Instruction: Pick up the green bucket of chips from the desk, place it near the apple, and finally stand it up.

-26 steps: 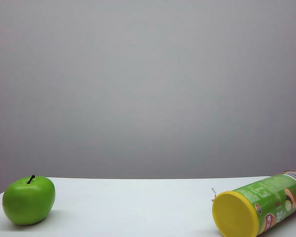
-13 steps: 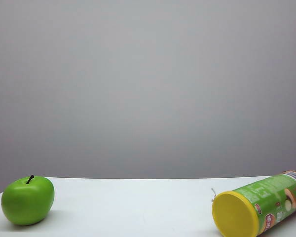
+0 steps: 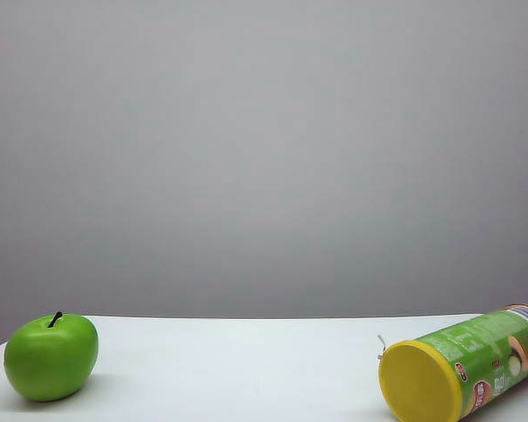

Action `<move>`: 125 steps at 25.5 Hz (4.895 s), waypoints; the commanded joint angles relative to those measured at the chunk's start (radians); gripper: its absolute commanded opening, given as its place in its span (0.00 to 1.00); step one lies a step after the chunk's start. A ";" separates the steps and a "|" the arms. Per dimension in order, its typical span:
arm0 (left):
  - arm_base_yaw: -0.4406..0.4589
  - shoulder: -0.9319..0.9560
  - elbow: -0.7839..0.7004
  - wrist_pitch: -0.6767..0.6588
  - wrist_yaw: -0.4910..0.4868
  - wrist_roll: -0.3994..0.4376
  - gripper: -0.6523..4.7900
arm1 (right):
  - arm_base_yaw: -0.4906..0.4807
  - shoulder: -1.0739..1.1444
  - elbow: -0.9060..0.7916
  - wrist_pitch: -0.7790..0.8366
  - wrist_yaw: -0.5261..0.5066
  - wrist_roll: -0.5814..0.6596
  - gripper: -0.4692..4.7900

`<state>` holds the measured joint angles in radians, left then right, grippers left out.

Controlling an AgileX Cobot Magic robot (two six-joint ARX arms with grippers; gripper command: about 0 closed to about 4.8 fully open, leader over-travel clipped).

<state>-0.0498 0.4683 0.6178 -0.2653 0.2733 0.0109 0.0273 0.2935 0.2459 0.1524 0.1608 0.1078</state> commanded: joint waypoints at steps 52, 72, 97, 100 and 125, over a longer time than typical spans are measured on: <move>-0.503 0.520 0.315 -0.275 -0.044 0.050 0.11 | 0.183 1.350 1.111 -1.135 -0.380 -1.585 1.00; -0.502 0.520 0.314 -0.303 0.133 0.218 0.11 | 0.266 1.453 0.879 -0.935 -0.217 -1.591 1.00; -0.503 0.522 0.314 -0.311 0.135 0.218 0.11 | 0.337 1.571 0.863 -0.784 -0.214 -1.810 1.00; -0.503 0.522 0.314 -0.336 0.135 0.218 0.11 | 0.337 1.602 0.863 -0.778 -0.212 -1.810 1.00; -0.502 0.522 0.314 -0.315 0.131 0.225 0.11 | 0.341 1.614 0.929 -0.602 -0.423 -1.320 0.62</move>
<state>-0.5541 0.9924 0.9302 -0.6033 0.4011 0.2325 0.3672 1.9133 1.1587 -0.4911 -0.2073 -1.2953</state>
